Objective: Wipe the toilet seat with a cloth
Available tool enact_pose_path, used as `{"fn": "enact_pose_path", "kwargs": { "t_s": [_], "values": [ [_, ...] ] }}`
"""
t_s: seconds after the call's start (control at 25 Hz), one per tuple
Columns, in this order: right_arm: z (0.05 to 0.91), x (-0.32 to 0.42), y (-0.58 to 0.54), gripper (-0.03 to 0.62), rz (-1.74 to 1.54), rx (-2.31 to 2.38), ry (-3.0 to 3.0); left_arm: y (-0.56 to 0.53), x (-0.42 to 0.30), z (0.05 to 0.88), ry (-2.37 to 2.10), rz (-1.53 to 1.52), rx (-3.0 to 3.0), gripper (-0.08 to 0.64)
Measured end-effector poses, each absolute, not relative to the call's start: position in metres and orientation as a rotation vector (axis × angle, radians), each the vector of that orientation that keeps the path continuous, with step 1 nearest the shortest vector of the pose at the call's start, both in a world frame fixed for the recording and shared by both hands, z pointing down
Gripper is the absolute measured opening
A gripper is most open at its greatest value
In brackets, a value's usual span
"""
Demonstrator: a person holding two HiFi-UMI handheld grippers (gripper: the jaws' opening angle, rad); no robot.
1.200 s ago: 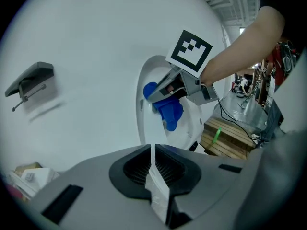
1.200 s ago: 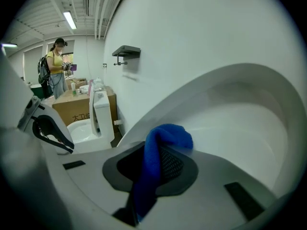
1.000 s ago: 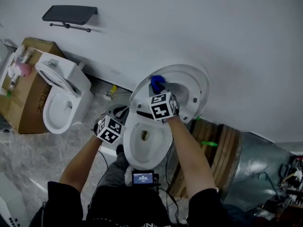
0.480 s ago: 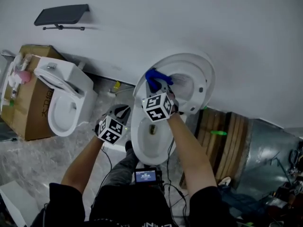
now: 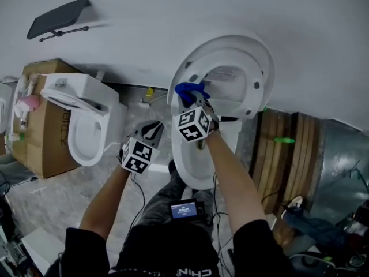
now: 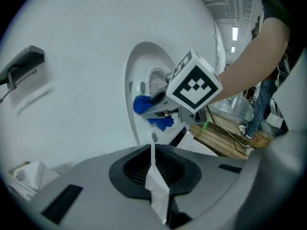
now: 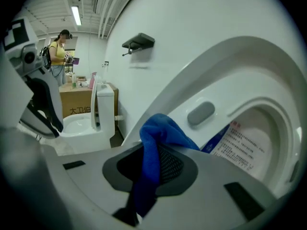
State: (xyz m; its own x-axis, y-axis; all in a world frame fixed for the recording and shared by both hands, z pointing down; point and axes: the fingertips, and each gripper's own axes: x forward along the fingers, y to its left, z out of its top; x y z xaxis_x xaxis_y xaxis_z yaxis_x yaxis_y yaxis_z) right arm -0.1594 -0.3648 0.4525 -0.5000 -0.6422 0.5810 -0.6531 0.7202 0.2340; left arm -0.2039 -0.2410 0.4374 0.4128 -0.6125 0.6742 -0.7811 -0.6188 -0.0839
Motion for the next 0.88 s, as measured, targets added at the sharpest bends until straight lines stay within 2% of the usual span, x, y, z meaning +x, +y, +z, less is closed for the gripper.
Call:
{"fn": "enact_pose_path", "kwargs": {
  "t_s": [0.4, 0.88],
  "values": [
    [0.516, -0.167, -0.335, 0.060, 0.141, 0.973, -2.295, -0.230, -0.192, 0.488, -1.177, 0.953, 2.388, 0.034],
    [0.524, -0.171, -0.309, 0.060, 0.080, 1.120, -2.445, -0.217, -0.184, 0.586, -1.145, 0.927, 2.320, 0.034]
  ]
}}
